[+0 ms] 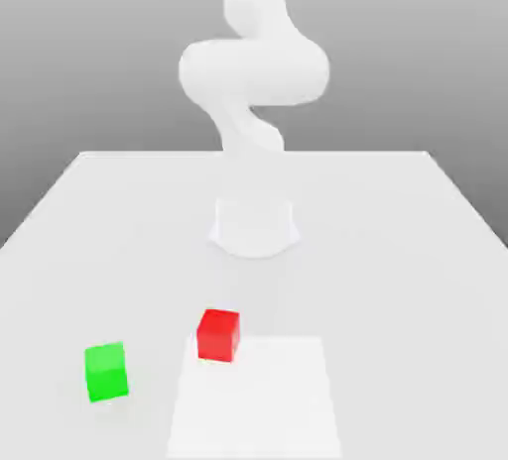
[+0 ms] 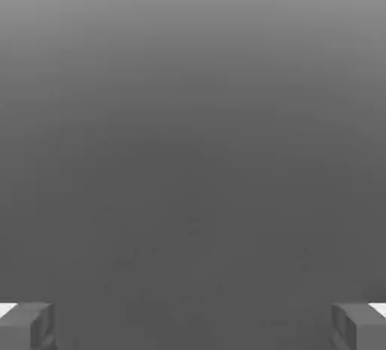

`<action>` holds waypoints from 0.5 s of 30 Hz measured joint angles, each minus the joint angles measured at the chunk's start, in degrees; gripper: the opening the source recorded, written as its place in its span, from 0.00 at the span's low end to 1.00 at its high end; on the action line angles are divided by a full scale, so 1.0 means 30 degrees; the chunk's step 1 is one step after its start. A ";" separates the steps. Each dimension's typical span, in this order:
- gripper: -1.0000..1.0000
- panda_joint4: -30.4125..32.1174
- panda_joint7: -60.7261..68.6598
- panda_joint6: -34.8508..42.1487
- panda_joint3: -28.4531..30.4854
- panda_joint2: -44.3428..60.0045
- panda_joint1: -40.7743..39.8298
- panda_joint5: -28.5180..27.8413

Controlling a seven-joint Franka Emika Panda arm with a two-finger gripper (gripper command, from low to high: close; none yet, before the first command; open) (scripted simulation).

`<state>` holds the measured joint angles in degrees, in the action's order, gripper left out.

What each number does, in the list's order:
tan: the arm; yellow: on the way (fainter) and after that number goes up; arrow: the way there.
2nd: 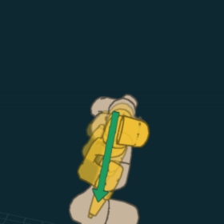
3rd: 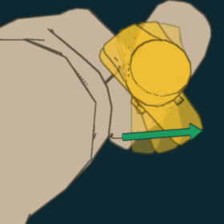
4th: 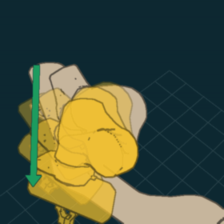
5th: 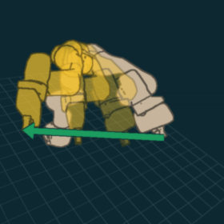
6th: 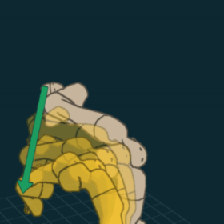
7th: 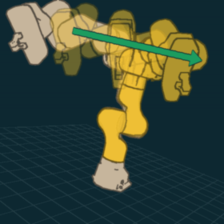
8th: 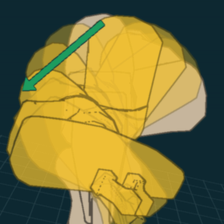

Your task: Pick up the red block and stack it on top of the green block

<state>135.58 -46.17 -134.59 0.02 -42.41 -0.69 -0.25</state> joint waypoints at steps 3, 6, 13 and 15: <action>0.50 0.1814 -0.0230 -0.1365 0.0104 0.1680 -0.0261 -0.0195; 0.50 0.3610 -0.0410 -0.2716 0.0217 0.3326 -0.0557 -0.0317; 0.50 0.8039 -0.0732 -0.5986 0.0566 0.7398 -0.1304 -0.0449; 0.50 0.9446 -0.0801 -0.7069 0.0736 0.8790 -0.1493 -0.0448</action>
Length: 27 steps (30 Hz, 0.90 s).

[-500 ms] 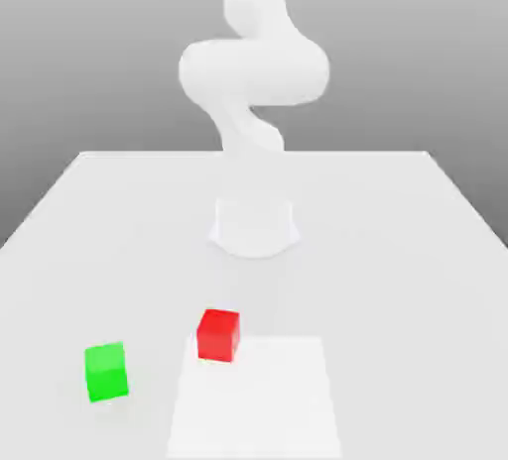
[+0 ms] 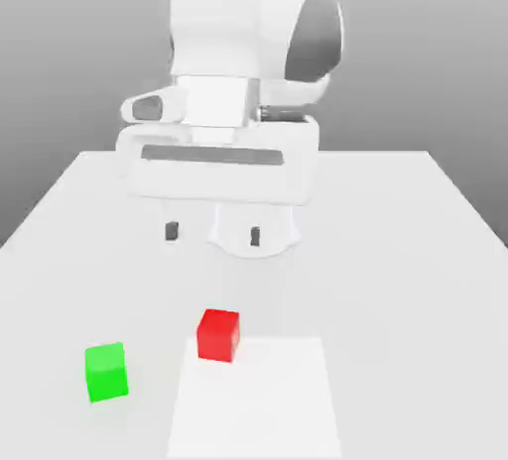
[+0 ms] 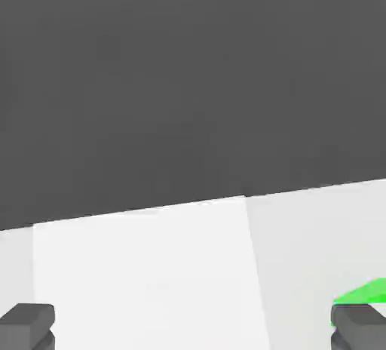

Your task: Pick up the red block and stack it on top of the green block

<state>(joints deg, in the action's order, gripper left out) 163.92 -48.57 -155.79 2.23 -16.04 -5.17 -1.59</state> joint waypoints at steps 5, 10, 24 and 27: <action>0.50 0.1254 0.0378 -0.4356 0.0177 0.5596 -0.0215 0.0645; 0.00 0.0959 0.0738 -0.6764 -0.0450 0.8432 -0.0722 0.1136; 0.00 0.1606 0.0201 -0.2539 -0.0385 0.3565 -0.0901 0.0410; 0.00 0.0095 -0.0308 -0.1133 0.0391 0.3660 -0.1760 0.0499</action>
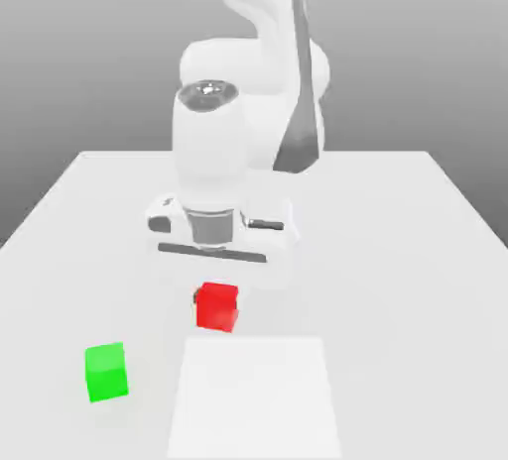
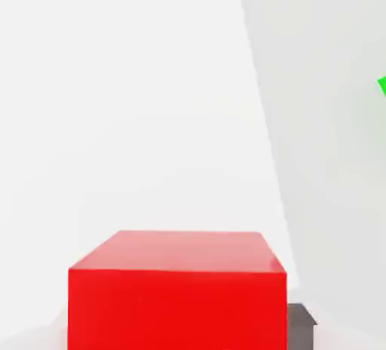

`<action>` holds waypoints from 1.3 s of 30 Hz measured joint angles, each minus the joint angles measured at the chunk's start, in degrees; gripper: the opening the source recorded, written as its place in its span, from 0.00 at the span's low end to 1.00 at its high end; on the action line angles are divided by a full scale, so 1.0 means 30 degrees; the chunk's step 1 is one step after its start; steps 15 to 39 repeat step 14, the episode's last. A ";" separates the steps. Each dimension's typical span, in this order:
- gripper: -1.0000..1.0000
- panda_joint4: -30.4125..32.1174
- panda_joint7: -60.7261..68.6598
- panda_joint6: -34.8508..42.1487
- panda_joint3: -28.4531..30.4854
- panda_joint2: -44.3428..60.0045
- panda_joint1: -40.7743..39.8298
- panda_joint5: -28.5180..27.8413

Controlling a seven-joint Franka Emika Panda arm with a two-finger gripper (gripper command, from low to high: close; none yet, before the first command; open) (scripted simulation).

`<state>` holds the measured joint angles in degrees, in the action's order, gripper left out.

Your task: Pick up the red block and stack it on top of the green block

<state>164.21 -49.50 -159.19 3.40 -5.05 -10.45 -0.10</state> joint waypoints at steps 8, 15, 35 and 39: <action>0.00 -0.4226 -0.1187 0.1452 0.1423 0.2793 -0.3298 0.0429; 1.00 -0.4441 -0.0653 -0.0732 0.0930 0.5215 -0.3419 0.1229; 1.00 -0.4441 -0.0653 -0.0732 0.0930 0.5215 -0.3419 0.1229; 1.00 -0.4441 -0.0653 -0.0732 0.0930 0.5215 -0.3419 0.1229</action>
